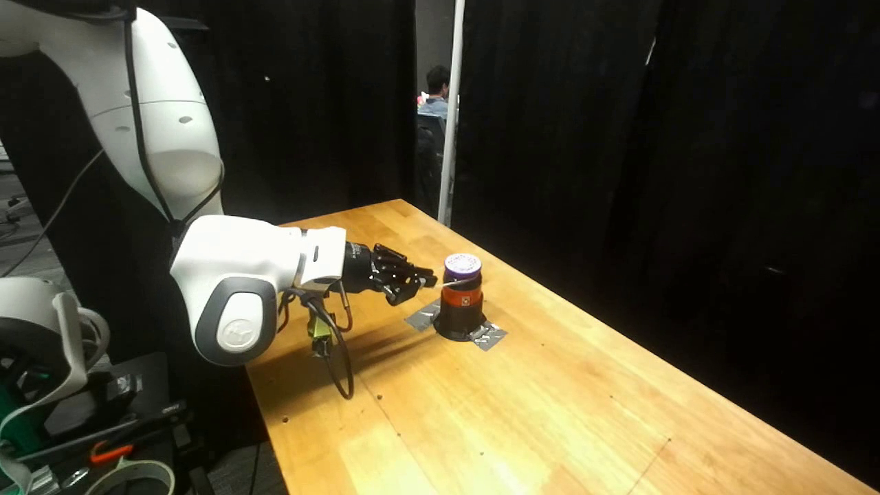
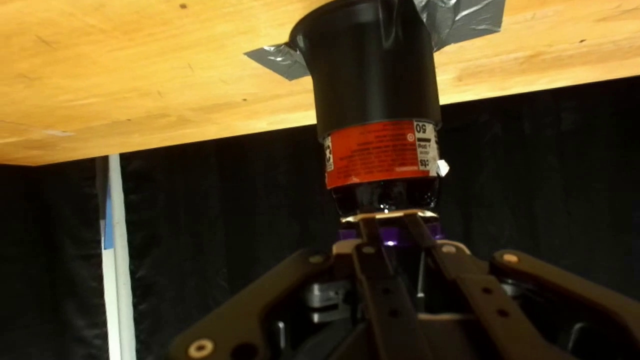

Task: Put the rubber band on the jar.

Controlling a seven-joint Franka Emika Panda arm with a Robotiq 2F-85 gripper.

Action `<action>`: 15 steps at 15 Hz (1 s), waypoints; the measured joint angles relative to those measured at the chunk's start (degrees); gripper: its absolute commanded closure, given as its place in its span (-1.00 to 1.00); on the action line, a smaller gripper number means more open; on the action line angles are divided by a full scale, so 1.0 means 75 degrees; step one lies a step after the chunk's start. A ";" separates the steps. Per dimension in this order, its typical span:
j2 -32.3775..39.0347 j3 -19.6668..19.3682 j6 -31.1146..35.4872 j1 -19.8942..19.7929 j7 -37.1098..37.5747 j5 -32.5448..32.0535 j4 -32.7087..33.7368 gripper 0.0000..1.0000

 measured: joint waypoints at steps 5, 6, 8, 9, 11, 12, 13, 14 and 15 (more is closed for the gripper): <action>0.0656 -0.0399 0.0084 0.1112 0.0531 0.1181 -0.0131 0.63; 0.0788 -0.0537 0.0011 0.1328 0.0641 0.1321 -0.0144 0.63; 0.0742 -0.0442 0.0183 0.1242 0.0490 0.1352 -0.0251 0.29; 0.0597 -0.0377 0.0131 0.1091 0.0339 0.1247 -0.0323 0.09; 0.0202 -0.0870 -0.0092 0.1029 0.0342 0.0375 -0.0631 -0.11; -0.0139 -0.1213 -0.0261 0.0976 0.0338 -0.0283 -0.0829 -0.28; -0.0490 -0.1505 -0.0562 0.0909 0.0331 -0.0957 -0.0941 -0.43; -0.0872 -0.1754 -0.0963 0.0831 0.0325 -0.1641 -0.1014 -0.61; -0.1269 -0.2012 -0.1466 0.0760 0.0296 -0.2319 -0.1046 -0.73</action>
